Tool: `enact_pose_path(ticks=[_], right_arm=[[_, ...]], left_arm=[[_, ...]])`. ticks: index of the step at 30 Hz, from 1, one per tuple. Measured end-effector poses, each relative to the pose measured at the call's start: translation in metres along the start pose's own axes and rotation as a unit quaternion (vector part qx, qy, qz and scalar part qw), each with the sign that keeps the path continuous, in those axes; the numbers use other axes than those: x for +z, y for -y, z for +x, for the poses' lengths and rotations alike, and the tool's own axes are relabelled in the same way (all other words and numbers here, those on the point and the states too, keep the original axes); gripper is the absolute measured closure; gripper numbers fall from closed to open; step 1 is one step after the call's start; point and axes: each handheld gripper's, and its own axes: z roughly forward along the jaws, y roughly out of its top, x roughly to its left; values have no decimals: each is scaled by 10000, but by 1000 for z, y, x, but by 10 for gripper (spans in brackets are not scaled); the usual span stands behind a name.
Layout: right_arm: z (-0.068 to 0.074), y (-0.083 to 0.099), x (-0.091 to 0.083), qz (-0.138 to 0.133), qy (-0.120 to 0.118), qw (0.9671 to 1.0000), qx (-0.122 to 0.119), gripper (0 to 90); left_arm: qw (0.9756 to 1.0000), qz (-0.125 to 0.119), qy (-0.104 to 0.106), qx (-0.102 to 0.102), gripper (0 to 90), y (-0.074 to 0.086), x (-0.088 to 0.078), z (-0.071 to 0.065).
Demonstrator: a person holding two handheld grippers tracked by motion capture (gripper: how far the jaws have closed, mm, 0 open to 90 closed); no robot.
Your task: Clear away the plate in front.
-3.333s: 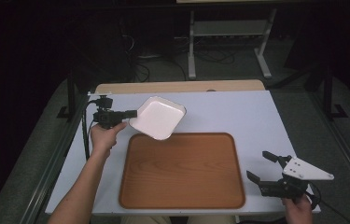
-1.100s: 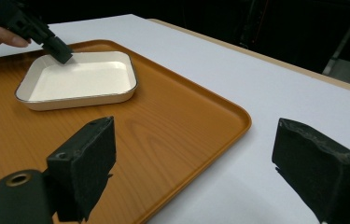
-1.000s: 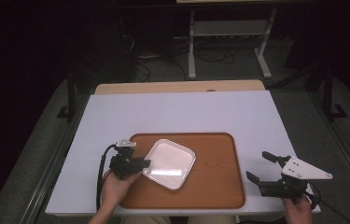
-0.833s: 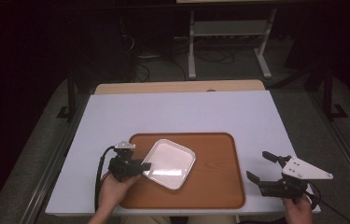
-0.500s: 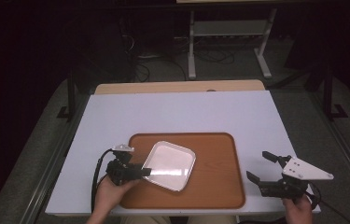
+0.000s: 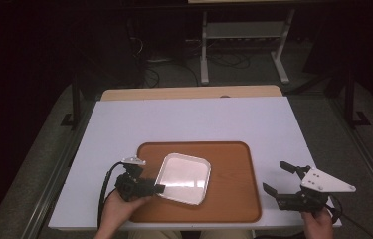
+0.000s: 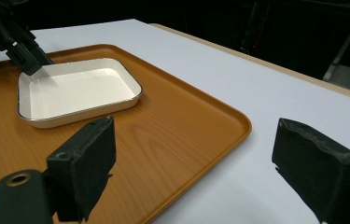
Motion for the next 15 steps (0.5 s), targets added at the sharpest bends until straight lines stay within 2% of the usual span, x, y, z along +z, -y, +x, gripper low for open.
enact_pose_path(ticks=[6, 15], right_arm=[[0, 0, 0, -3, -2, 10000, -4, 125], [0, 0, 0, -4, 1, 10000, -11, 125]], left_arm=[[9997, 181, 152, 84, 501, 0, 5, -7], [9991, 255, 309, 145, 496, 0, 10, -14]])
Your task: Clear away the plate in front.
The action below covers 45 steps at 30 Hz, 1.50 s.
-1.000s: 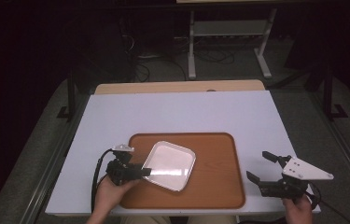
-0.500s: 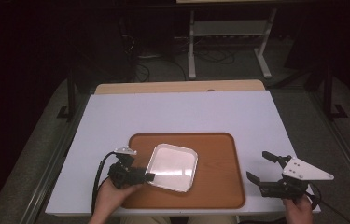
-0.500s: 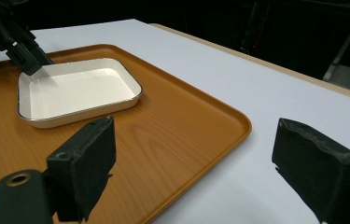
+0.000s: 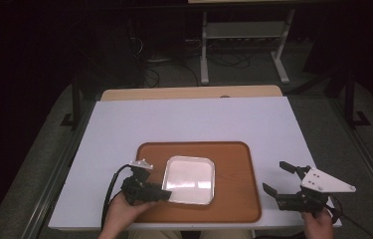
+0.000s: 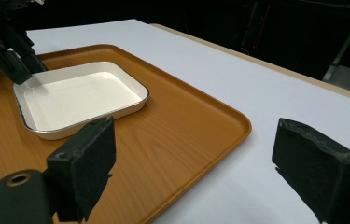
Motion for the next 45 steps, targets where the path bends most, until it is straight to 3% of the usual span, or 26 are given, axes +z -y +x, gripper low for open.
enact_pose_path(ticks=[21, 37, 45], right_arm=[[0, 0, -1, -12, 10, 10000, 3, 125], [-1, 0, -1, -9, 14, 10000, 20, 125], [-1, 0, -1, -4, 16, 10000, 23, 125]], left_arm=[[9998, 73, 126, 148, 480, -1, 6, -9], [9996, -5, -94, 263, 456, -1, 3, -6], [9988, -100, -235, 422, 443, -1, -1, -4]])
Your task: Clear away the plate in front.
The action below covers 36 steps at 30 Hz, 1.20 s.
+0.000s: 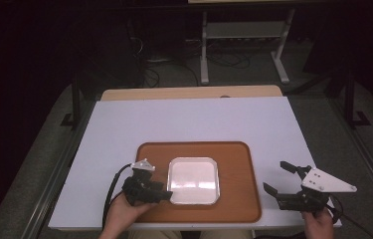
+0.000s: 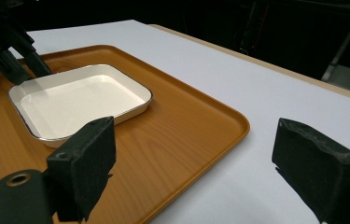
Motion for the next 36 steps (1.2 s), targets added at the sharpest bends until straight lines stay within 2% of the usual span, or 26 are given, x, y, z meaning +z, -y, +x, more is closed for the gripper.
enact_pose_path(ticks=[21, 25, 36], right_arm=[[-2, 1, -1, 3, 42, 10000, 35, 125], [-3, 1, -2, 7, 52, 10000, 47, 125], [-4, 2, -3, 11, 81, 9999, 58, 125]], left_arm=[[9987, -304, -221, 341, 409, 0, -14, 8], [9985, -365, -218, 342, 407, 0, -16, 9], [9958, -662, -386, 504, 374, 1, -30, 17]])
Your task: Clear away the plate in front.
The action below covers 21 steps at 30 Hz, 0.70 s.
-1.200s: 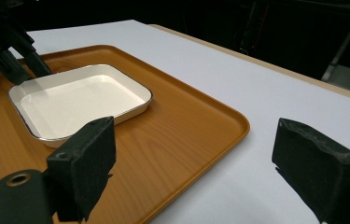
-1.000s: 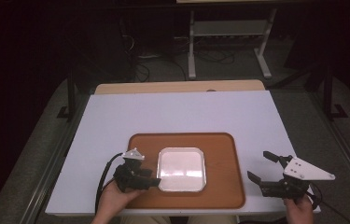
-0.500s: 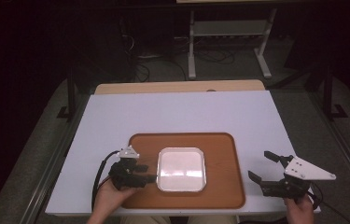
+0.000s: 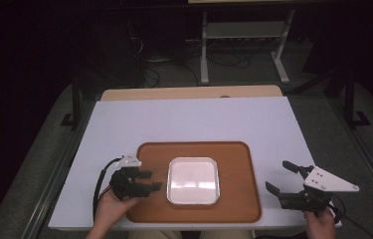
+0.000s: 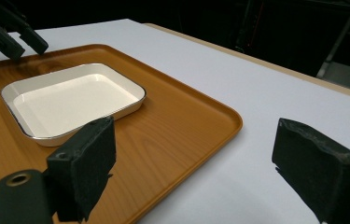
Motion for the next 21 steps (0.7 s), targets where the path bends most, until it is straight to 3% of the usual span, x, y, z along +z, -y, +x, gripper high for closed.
enact_pose_path(ticks=[6, 21], right_arm=[[-1, 0, 0, 6, 7, 10000, 5, 125], [-1, 0, 0, 23, -1, 10000, -14, 125]], left_arm=[[9997, -198, -107, 112, 357, 1, -9, 3], [9982, -438, -367, 166, 321, 7, -24, 16]])
